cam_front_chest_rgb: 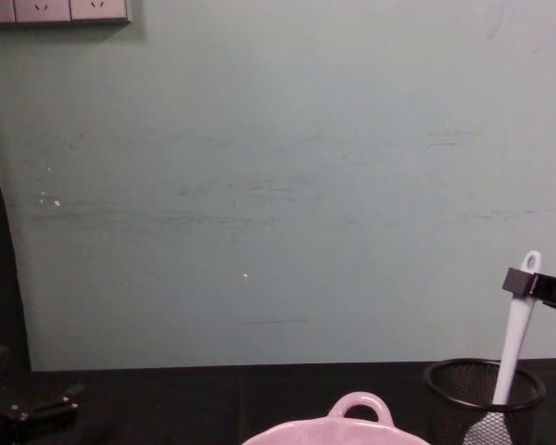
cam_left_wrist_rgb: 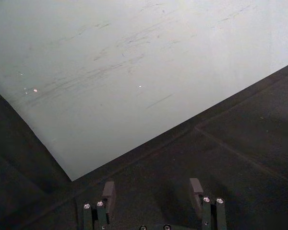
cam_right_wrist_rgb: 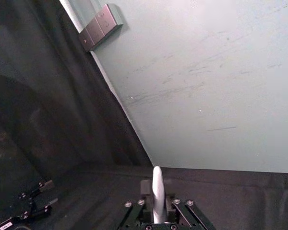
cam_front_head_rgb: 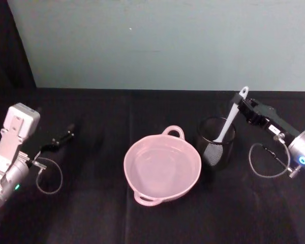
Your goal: Use the one hand to pick up the spoon and stir the clear water in the bowl.
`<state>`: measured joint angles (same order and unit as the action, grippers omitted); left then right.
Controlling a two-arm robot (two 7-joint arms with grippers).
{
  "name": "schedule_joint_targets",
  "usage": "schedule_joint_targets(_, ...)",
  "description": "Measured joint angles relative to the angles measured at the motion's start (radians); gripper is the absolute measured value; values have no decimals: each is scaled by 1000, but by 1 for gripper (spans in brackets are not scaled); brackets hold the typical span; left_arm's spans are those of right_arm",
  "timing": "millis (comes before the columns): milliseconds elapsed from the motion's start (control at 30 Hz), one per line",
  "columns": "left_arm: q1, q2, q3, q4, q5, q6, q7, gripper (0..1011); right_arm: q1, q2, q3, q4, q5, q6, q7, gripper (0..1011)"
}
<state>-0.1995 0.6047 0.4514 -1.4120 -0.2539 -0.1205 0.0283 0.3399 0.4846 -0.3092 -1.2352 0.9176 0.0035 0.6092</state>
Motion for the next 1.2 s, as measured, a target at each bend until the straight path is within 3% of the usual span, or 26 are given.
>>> schedule_joint_targets(867, 0, 0, 0, 0, 0, 0, 0, 1005, 0, 0, 0, -1, -2, 0, -1, 966)
schedule_joint_targets(1033, 0, 0, 0, 0, 0, 0, 0, 1005, 0, 2, -1, -2, -6, 0, -3, 1000)
schedule_joint_targets(1200, 0, 0, 0, 0, 0, 0, 0, 1005, -1, 26, -11, -15, -56, 3, -49, 1000)
